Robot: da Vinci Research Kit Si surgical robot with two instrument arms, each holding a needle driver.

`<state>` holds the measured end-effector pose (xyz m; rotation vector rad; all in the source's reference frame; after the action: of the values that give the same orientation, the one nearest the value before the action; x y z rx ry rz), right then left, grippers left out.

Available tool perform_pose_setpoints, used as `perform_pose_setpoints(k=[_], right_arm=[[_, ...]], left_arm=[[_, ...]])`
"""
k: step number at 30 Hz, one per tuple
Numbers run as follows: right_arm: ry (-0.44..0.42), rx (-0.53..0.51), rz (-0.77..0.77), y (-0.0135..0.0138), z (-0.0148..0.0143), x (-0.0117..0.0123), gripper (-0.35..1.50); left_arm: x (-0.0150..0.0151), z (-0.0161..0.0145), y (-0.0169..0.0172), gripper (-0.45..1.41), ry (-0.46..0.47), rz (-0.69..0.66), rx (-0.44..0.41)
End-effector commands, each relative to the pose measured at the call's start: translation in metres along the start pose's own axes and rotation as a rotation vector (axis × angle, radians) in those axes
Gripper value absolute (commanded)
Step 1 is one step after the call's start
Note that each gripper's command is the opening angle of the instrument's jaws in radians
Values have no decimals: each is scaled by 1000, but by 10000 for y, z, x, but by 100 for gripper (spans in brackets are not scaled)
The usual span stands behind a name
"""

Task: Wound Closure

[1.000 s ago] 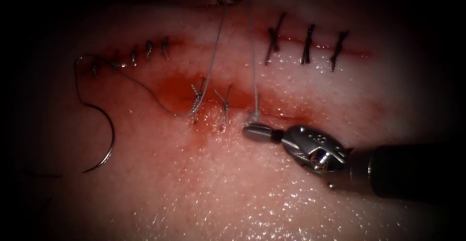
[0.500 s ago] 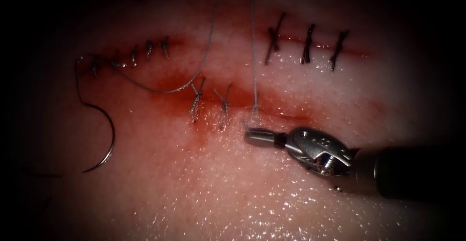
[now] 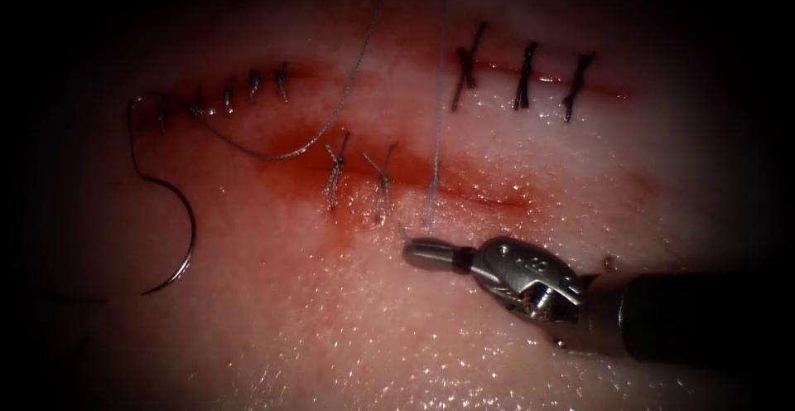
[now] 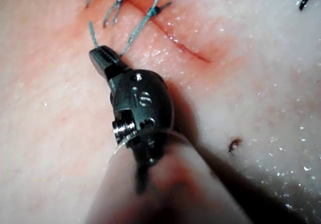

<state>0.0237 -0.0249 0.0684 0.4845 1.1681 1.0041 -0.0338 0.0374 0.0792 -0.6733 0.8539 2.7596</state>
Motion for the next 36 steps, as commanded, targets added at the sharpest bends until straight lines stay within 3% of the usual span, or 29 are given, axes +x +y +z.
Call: perform_pose_setpoints(k=[1, 8, 14, 17, 19, 21, 24, 26, 28, 31, 36], right_arm=[[-11, 6, 8, -10, 6, -14, -35], [-34, 10, 37, -24, 6, -28, -35], [30, -79, 54, -21, 18, -10, -33], [126, -149, 59, -16, 22, 2, 113], [176, -177, 37, -13, 20, 7, 126], [227, -193, -2, -10, 12, 15, 140], [228, -216, -124, -8, -3, 30, 138], [183, -206, -275, -6, -26, 59, 140], [146, -162, -297, -5, -31, 68, 142], [85, -235, -323, 1, -46, 83, 143], [70, -183, -330, 10, -45, 81, 131]], left_arm=[[3, 7, 2, -45, 1, 3, 7], [6, 13, 5, -45, 9, 6, 14], [5, 0, 24, -45, 44, 32, 7], [-1, -24, 33, -45, 88, 4, -16], [-5, -43, 38, -45, 116, -13, -34], [-13, -82, 45, -45, 146, -22, -54], [-21, -126, 50, -45, 177, -37, -73], [-29, -187, 50, -45, 199, -58, -68], [-32, -206, 47, -45, 207, -68, -59], [-31, -262, 26, -45, 208, -126, -28], [-19, -291, 11, -45, 200, -109, -15]])
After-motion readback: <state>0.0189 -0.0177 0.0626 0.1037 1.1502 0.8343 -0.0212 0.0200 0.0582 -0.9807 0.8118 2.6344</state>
